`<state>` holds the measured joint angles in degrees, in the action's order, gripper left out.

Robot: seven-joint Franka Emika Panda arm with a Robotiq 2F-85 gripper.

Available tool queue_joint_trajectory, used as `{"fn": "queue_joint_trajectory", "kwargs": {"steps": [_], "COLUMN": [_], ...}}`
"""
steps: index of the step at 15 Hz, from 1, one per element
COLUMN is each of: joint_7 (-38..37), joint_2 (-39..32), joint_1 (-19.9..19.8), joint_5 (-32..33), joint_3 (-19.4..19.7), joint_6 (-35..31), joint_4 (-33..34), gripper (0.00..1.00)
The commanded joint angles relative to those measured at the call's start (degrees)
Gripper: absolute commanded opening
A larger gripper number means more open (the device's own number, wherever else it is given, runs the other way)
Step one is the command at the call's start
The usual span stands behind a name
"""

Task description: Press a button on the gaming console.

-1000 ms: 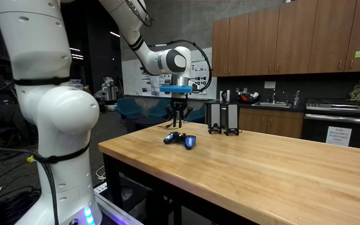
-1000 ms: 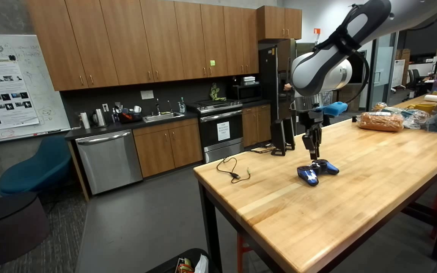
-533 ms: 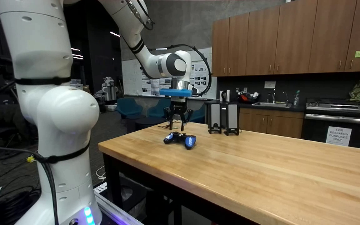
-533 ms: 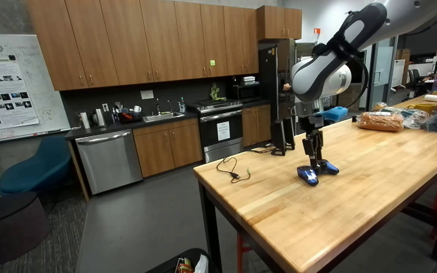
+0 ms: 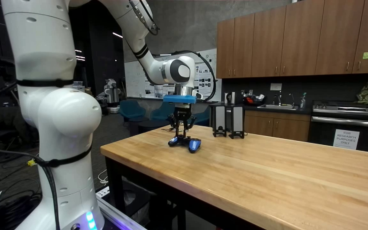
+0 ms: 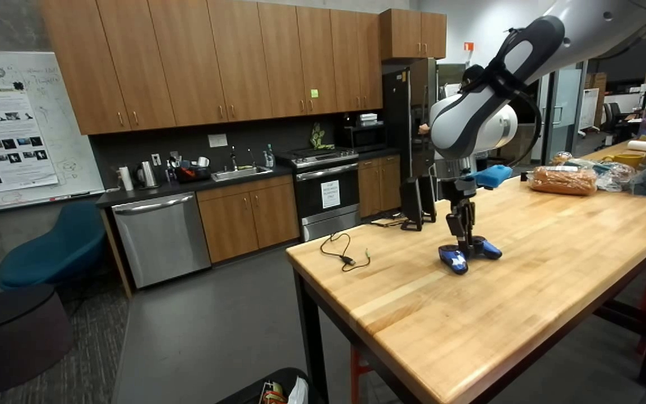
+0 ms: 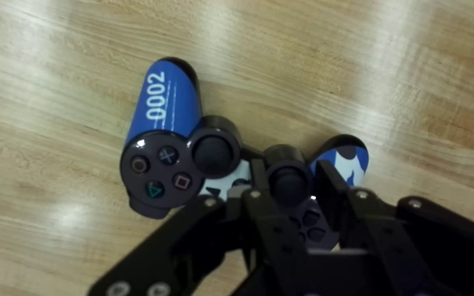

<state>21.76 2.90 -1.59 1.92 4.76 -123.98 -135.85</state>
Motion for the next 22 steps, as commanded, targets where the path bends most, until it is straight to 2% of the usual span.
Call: {"fn": "queue_joint_trajectory", "kwargs": {"steps": [1,6,7,8,9,11,15,16,22], "joint_7": [-0.81,-0.68,-0.69,-0.5,-0.4,-0.29,-0.4,-0.41,-0.34], "joint_2": [1.63,2.08,2.21,2.18,2.13,2.22,2.19,2.08,1.35], "joint_1": [-0.3,-0.36,-0.38,-0.39,-0.41,-0.4,-0.45,-0.48,-0.66], "joint_5": [0.65,0.93,1.07,1.18,1.07,0.96,0.92,0.79,0.5], "joint_3": [-0.67,-0.74,-0.73,-0.71,-0.67,-0.64,-0.57,-0.53,-0.31], "joint_6": [-0.84,-0.25,-0.18,-0.04,0.03,-0.01,0.1,0.17,0.83], "joint_4": [-0.71,-0.15,0.02,0.26,0.52,0.85,1.39,1.37,0.91], "gripper": [0.6,0.9,0.74,0.5,0.49,0.37,0.05,0.0,0.0]}}
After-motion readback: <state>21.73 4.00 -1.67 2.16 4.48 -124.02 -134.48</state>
